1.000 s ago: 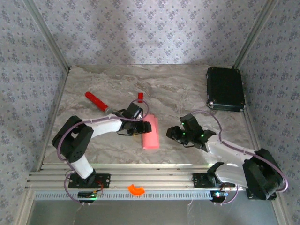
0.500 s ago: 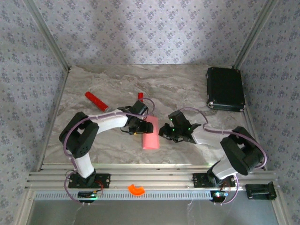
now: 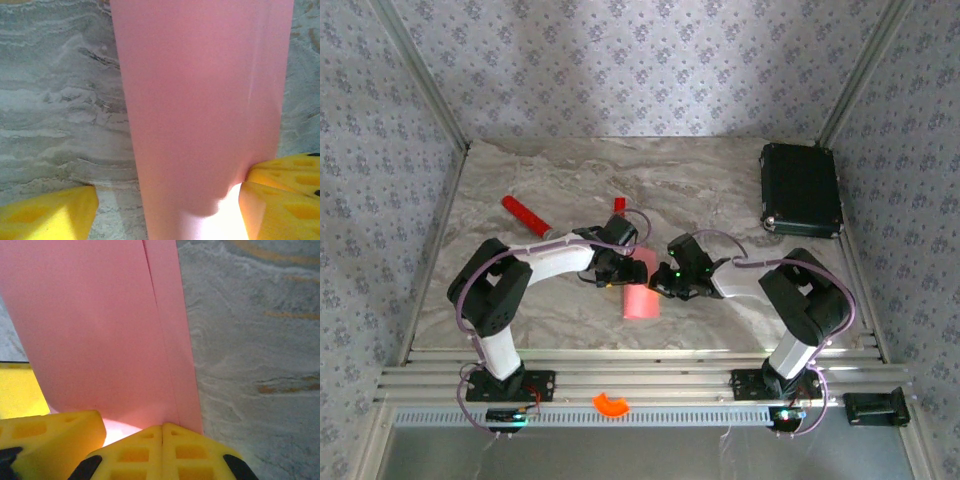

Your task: Fold a paper plane with a square sheet of paper (pick it up from the middle)

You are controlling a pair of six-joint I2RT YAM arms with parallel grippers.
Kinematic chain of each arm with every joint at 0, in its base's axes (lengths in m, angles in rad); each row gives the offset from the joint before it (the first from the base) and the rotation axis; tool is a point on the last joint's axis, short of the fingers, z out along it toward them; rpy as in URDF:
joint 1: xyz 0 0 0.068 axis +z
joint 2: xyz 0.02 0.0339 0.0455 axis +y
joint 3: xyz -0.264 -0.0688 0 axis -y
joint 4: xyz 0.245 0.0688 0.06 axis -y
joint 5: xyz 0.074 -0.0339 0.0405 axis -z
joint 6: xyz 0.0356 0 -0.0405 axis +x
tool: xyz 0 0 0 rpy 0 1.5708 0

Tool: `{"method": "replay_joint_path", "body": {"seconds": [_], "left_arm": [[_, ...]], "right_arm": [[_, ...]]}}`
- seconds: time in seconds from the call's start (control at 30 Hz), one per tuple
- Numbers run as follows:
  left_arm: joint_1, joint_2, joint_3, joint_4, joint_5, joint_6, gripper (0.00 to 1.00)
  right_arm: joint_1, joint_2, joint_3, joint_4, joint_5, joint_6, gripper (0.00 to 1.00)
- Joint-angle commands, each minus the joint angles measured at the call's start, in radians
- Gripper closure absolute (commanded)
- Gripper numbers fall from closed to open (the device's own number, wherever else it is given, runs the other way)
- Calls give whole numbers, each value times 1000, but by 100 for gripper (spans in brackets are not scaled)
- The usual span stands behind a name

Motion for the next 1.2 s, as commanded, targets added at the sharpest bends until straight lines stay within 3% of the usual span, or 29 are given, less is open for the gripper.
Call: {"method": "replay_joint_path", "body": {"seconds": [0.0,0.2,0.33,0.5,0.6,0.93,1.17], "left_arm": [[-12,-8,-45,51,24,-8,24],[-9,-141,-106,141,72,-26,25],[-1,-218,-188,251,118,-49,32],[5,-235,-260,337,176,-72,41],[5,-229,-287,360,194,-79,42],[-17,-166,-279,339,191,-57,49],[-29,-110,-243,233,94,-54,58]], "right_arm": [[32,4,-19,-196,83,-20,96],[74,-60,-120,-155,108,56,97],[84,-109,-190,-79,118,128,98],[86,-124,-219,-54,113,151,98],[88,-124,-222,-41,111,161,98],[93,-110,-223,-17,109,174,97],[75,-173,-208,34,79,135,88]]}}
